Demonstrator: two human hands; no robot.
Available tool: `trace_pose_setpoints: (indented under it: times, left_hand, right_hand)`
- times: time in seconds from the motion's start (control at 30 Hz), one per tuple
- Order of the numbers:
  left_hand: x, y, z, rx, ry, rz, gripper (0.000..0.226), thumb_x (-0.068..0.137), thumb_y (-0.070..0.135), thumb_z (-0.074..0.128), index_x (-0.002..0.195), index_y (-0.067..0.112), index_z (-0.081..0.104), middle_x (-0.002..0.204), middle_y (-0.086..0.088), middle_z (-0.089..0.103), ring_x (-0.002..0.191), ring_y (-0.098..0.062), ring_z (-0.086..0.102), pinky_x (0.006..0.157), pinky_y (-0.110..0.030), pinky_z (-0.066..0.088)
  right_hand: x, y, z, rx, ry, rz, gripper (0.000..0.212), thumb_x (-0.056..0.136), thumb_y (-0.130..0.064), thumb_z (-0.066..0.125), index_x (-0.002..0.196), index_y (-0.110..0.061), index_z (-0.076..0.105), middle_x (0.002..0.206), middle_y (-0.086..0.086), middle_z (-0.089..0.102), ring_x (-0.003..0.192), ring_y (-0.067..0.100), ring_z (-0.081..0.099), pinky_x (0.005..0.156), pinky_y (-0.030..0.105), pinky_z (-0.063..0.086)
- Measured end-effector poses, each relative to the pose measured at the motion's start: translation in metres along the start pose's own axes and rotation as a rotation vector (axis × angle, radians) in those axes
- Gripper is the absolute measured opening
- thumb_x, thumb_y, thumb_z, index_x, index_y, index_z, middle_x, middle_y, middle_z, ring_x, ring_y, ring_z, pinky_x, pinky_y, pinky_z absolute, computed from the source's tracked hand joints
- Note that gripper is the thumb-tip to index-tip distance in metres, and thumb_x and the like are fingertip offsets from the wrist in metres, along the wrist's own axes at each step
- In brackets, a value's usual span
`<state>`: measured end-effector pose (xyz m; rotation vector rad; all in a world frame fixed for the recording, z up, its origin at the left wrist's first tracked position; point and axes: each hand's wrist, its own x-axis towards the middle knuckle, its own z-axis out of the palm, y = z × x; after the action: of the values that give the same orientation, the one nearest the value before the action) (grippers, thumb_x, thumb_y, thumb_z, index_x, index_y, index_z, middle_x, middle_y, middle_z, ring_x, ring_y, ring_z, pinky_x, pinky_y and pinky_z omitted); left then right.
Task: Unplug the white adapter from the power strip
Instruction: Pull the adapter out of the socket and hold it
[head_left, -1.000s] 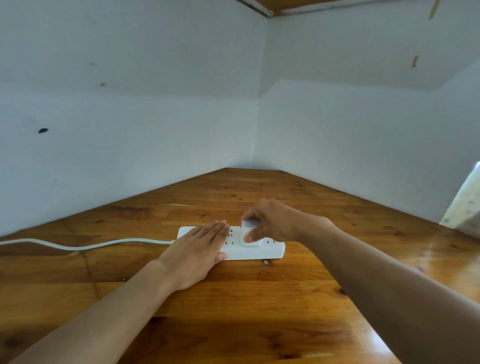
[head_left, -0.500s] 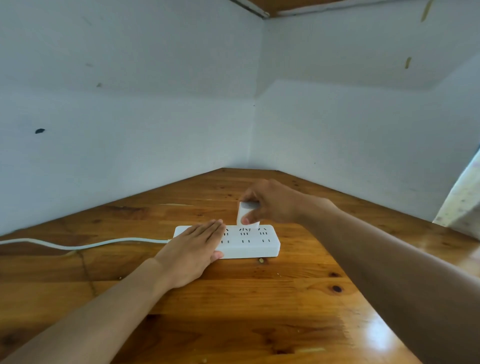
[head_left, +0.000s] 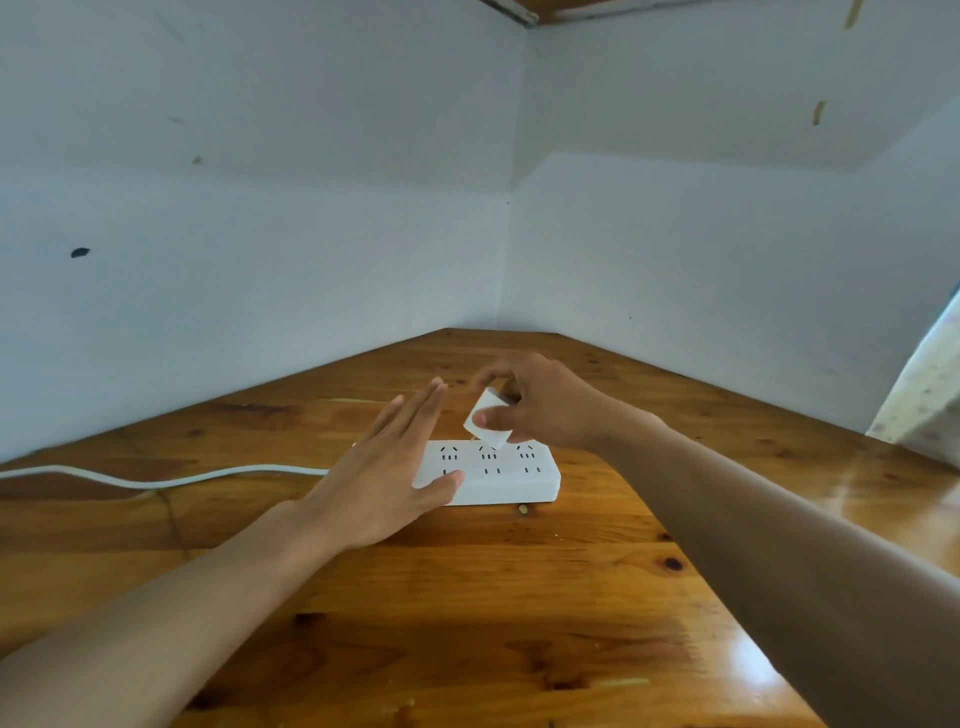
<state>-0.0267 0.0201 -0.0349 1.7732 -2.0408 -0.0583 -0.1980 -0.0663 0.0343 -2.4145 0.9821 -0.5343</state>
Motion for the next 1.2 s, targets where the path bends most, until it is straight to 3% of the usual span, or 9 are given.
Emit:
trace_pose_setpoints:
  times: [0.1, 0.17, 0.27, 0.43, 0.63, 0.8, 1.03, 1.13, 1.2]
  left_hand:
    - [0.0, 0.011, -0.008, -0.147, 0.089, 0.036, 0.084, 0.085, 0.051, 0.059, 0.145, 0.038, 0.002, 0.157, 0.016, 0.007, 0.137, -0.017, 0.029, 0.1, -0.044, 0.046]
    - [0.003, 0.017, -0.012, -0.22, 0.152, 0.078, 0.076, 0.082, 0.048, 0.065, 0.14, 0.035, 0.019, 0.147, 0.014, 0.03, 0.126, -0.011, 0.04, 0.095, -0.035, 0.045]
    - [0.005, 0.023, -0.016, -0.31, 0.211, 0.091, 0.07, 0.079, 0.039, 0.072, 0.135, 0.031, 0.031, 0.127, 0.016, 0.041, 0.111, -0.002, 0.042, 0.089, -0.024, 0.038]
    - [0.006, 0.03, -0.022, -0.304, 0.292, 0.091, 0.054, 0.08, 0.03, 0.073, 0.125, 0.026, 0.043, 0.114, 0.015, 0.048, 0.101, -0.003, 0.046, 0.075, -0.008, 0.037]
    - [0.006, 0.028, -0.033, -0.374, 0.21, 0.055, 0.041, 0.079, 0.027, 0.075, 0.114, 0.027, 0.054, 0.108, 0.015, 0.059, 0.096, -0.001, 0.055, 0.08, -0.014, 0.045]
    - [-0.002, 0.026, -0.035, -0.408, 0.144, 0.018, 0.039, 0.076, 0.031, 0.076, 0.111, 0.026, 0.059, 0.099, 0.017, 0.062, 0.092, 0.0, 0.06, 0.076, -0.016, 0.051]
    - [-0.023, 0.02, -0.016, -0.361, -0.014, -0.003, 0.038, 0.075, 0.038, 0.077, 0.107, 0.032, 0.058, 0.099, 0.017, 0.064, 0.091, -0.001, 0.06, 0.076, -0.02, 0.049]
    - [-0.031, 0.017, -0.008, -0.342, -0.076, -0.005, 0.035, 0.074, 0.037, 0.078, 0.103, 0.033, 0.058, 0.095, 0.016, 0.062, 0.087, -0.003, 0.059, 0.073, -0.021, 0.048]
    - [-0.035, 0.017, -0.004, -0.328, -0.101, -0.005, 0.035, 0.075, 0.037, 0.078, 0.103, 0.033, 0.058, 0.096, 0.016, 0.062, 0.087, -0.002, 0.058, 0.07, -0.019, 0.044]
  right_hand:
    - [0.0, -0.004, 0.002, 0.126, 0.026, 0.058, 0.022, 0.09, -0.018, 0.068, 0.11, -0.01, 0.065, 0.097, 0.009, 0.065, 0.088, 0.024, 0.072, 0.064, 0.026, 0.062]
    - [-0.001, -0.008, 0.004, 0.235, 0.036, 0.095, 0.021, 0.091, -0.017, 0.067, 0.11, -0.009, 0.065, 0.092, 0.008, 0.065, 0.088, 0.025, 0.072, 0.068, 0.032, 0.063]
    - [-0.004, -0.013, 0.005, 0.395, 0.053, 0.116, 0.023, 0.092, -0.017, 0.065, 0.111, -0.004, 0.065, 0.094, 0.013, 0.065, 0.086, 0.025, 0.071, 0.073, 0.038, 0.063]
    - [-0.009, -0.016, 0.007, 0.606, 0.023, 0.175, 0.025, 0.094, -0.015, 0.062, 0.108, 0.005, 0.065, 0.093, 0.014, 0.066, 0.08, 0.022, 0.07, 0.067, 0.029, 0.063]
    - [-0.017, -0.015, 0.003, 0.757, -0.144, 0.203, 0.02, 0.093, -0.007, 0.062, 0.109, 0.005, 0.064, 0.104, 0.021, 0.068, 0.086, 0.023, 0.071, 0.075, 0.028, 0.061]
    - [-0.024, -0.007, 0.004, 0.64, -0.27, 0.16, 0.045, 0.086, 0.003, 0.068, 0.128, -0.001, 0.056, 0.119, 0.029, 0.059, 0.103, 0.033, 0.07, 0.083, 0.03, 0.059]
    - [-0.038, -0.001, 0.025, 0.102, -0.266, 0.08, 0.038, 0.082, -0.021, 0.076, 0.118, -0.015, 0.066, 0.111, 0.003, 0.069, 0.099, 0.022, 0.067, 0.09, 0.038, 0.057]
    - [-0.048, 0.002, 0.036, 0.033, -0.256, 0.082, 0.041, 0.08, -0.024, 0.077, 0.118, -0.015, 0.065, 0.11, 0.001, 0.069, 0.101, 0.017, 0.063, 0.09, 0.029, 0.051]
    - [-0.054, 0.004, 0.044, 0.046, -0.255, 0.103, 0.04, 0.079, -0.023, 0.079, 0.117, -0.015, 0.066, 0.108, 0.0, 0.07, 0.099, 0.016, 0.064, 0.09, 0.032, 0.053]
